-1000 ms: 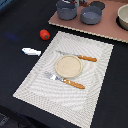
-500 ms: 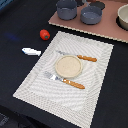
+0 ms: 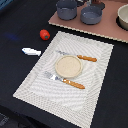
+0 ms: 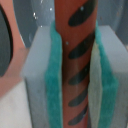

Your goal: Place the fish, sausage, and tomato into the frying pan.

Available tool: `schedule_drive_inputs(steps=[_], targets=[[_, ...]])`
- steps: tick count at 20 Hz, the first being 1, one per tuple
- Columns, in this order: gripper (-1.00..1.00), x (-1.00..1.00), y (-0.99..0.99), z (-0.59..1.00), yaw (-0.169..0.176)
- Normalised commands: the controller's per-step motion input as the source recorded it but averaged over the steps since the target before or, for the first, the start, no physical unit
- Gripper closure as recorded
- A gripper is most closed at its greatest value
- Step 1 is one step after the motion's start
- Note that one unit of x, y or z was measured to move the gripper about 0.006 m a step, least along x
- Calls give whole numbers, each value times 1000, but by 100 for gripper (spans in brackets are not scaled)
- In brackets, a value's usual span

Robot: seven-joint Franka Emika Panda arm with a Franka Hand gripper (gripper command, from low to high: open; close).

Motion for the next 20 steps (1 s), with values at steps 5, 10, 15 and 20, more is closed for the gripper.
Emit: schedule_drive_inputs(steps=[5,10,15,20], targets=[[100,411,439,-83,-1],[-100,79,172,-68,0],[-100,13,18,452,-3],[-100,-274,-269,957,-27]])
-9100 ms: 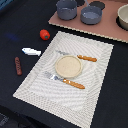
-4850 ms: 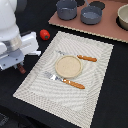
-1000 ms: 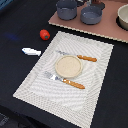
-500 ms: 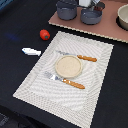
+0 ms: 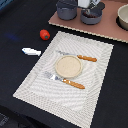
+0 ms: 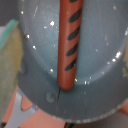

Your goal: Place the fish, sausage, and tomato into the frying pan.

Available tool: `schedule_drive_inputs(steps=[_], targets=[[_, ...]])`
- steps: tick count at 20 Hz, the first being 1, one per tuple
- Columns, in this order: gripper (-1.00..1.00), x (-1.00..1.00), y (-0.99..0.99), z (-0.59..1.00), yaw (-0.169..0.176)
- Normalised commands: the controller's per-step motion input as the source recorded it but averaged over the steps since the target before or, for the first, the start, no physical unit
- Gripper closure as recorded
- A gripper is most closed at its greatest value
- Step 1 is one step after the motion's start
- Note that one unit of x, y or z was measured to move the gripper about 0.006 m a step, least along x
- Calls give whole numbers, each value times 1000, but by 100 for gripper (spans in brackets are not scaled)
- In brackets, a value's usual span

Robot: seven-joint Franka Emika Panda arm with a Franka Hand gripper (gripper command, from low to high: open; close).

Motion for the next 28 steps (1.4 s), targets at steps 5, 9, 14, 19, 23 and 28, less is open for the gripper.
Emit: schedule_drive_inputs(steps=[5,9,14,19,23,28], targets=[[-100,-378,-690,815,-6],[-100,-318,-803,529,0],[-100,-361,-755,144,-5],[-100,-422,-831,-4,0],[-100,-511,-836,-46,0],[-100,-579,-849,-99,0]])
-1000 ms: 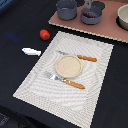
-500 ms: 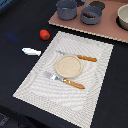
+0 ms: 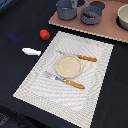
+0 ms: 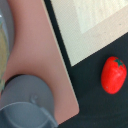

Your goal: Place the fish, sausage, and tomato into the frying pan.

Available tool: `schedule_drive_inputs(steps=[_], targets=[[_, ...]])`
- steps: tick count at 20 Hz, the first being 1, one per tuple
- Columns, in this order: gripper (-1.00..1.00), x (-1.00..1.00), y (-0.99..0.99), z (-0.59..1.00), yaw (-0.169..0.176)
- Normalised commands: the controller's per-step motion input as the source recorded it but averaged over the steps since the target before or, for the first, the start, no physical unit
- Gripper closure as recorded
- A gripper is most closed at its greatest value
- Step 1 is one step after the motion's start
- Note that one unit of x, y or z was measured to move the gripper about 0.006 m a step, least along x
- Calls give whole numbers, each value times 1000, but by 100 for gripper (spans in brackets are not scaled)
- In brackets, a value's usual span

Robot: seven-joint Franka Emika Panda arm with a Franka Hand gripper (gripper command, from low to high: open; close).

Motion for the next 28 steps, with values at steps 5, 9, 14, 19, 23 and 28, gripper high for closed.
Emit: schedule_drive_inputs(steps=[5,9,14,19,23,28], targets=[[-100,-600,-847,-178,0],[-100,-632,-831,-321,0],[-100,-592,-742,-461,22],[-100,-514,-672,-525,49],[-100,-547,-631,-496,43],[-100,-690,-446,-426,49]])
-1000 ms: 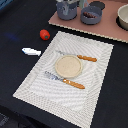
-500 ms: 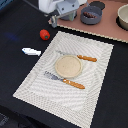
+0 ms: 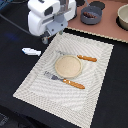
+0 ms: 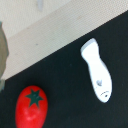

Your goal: Place the fish, sausage, and tomato into the frying pan.

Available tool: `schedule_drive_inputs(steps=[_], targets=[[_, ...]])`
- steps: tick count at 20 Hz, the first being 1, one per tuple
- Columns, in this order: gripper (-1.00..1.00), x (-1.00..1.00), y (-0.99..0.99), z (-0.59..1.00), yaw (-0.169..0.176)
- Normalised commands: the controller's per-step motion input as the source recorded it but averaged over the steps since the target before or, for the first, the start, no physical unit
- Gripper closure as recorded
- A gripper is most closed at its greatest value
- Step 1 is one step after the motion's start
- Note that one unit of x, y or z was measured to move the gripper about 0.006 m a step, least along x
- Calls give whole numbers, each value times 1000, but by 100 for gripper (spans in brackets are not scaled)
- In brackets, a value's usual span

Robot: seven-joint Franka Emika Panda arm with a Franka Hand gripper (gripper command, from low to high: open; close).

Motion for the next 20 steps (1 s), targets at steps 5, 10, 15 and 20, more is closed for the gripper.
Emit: schedule_drive_inputs(steps=[5,10,15,20], targets=[[-100,-860,-94,-257,64],[-100,-897,-58,-377,55],[-100,-866,-117,-461,56],[-100,-863,-106,-404,56]])
